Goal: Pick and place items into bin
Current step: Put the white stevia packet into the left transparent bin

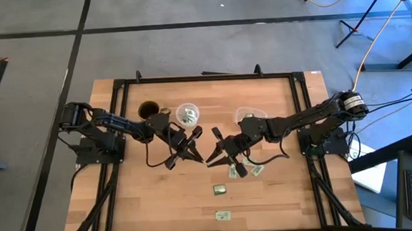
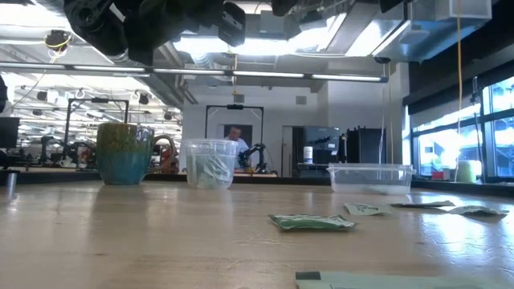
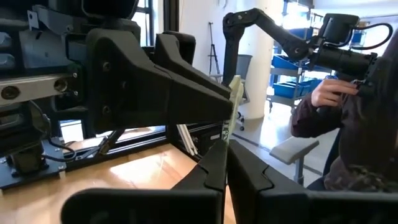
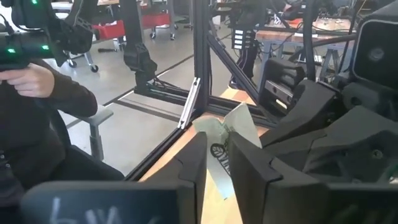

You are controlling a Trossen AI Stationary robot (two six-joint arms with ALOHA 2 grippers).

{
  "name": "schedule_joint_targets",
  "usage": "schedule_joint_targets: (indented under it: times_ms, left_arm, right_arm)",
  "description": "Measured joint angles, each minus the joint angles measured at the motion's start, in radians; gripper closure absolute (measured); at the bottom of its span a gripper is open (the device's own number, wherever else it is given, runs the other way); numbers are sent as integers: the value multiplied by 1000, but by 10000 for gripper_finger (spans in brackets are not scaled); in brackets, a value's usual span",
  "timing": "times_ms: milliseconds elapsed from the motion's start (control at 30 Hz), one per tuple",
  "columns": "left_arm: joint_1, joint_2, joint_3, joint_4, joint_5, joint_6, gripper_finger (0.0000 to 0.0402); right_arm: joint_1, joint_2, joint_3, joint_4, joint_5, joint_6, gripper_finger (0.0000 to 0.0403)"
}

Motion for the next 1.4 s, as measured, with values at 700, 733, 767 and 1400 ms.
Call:
schedule_joint_targets:
  times_ms: [700, 733, 767, 1400]
  left_arm:
    - [122, -121, 0, -376, -67, 21, 398]
    - [140, -142, 0, -433, -104, 38, 398]
    - [156, -163, 0, -488, -152, 58, 398]
    - [217, -261, 0, -978, -922, 169, 398]
  right_arm:
    - [14, -94, 2, -580, 115, 181, 252]
    - [21, -88, 2, -608, 115, 190, 252]
    - [28, -83, 2, -637, 115, 209, 252]
    - [69, -76, 1, -1145, 391, 737, 252]
